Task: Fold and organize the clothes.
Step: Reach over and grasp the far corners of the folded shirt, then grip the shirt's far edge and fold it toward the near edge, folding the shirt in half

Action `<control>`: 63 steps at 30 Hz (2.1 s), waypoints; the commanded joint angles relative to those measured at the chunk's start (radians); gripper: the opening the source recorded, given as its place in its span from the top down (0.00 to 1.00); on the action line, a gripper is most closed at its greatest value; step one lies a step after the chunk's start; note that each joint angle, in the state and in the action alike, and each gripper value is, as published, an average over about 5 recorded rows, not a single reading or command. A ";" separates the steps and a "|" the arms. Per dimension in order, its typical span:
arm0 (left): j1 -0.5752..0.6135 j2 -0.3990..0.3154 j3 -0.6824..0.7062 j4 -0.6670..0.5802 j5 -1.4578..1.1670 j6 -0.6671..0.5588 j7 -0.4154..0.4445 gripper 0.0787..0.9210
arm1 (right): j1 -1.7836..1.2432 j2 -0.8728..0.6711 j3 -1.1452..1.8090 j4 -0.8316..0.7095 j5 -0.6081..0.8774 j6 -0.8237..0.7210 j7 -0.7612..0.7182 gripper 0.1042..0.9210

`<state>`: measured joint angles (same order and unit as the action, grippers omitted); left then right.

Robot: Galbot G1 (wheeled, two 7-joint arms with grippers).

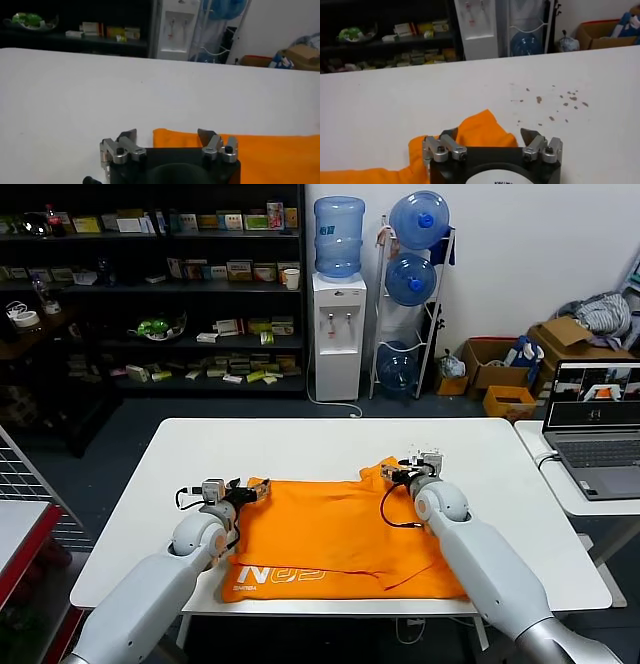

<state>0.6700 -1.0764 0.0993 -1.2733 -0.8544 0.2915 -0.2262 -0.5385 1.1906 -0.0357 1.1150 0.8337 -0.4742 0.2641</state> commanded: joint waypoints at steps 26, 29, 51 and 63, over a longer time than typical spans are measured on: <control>0.004 -0.013 -0.003 -0.018 0.034 -0.039 -0.007 0.89 | -0.033 -0.035 0.001 0.101 0.042 0.109 -0.030 0.98; 0.025 -0.002 -0.023 -0.067 0.036 -0.041 -0.016 0.96 | -0.057 -0.062 0.009 0.157 0.042 0.136 -0.031 0.97; 0.414 0.196 -0.159 -0.590 0.033 -0.012 -0.130 0.98 | -0.518 -0.374 0.195 0.716 0.162 0.061 0.061 0.97; 0.551 0.225 -0.180 -0.682 0.048 -0.014 -0.144 0.98 | -0.712 -0.424 0.312 0.855 0.181 0.039 0.101 0.97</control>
<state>1.0725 -0.8868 -0.0622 -1.8239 -0.8134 0.2767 -0.3522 -1.0782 0.8223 0.1894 1.8224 0.9976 -0.4264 0.3429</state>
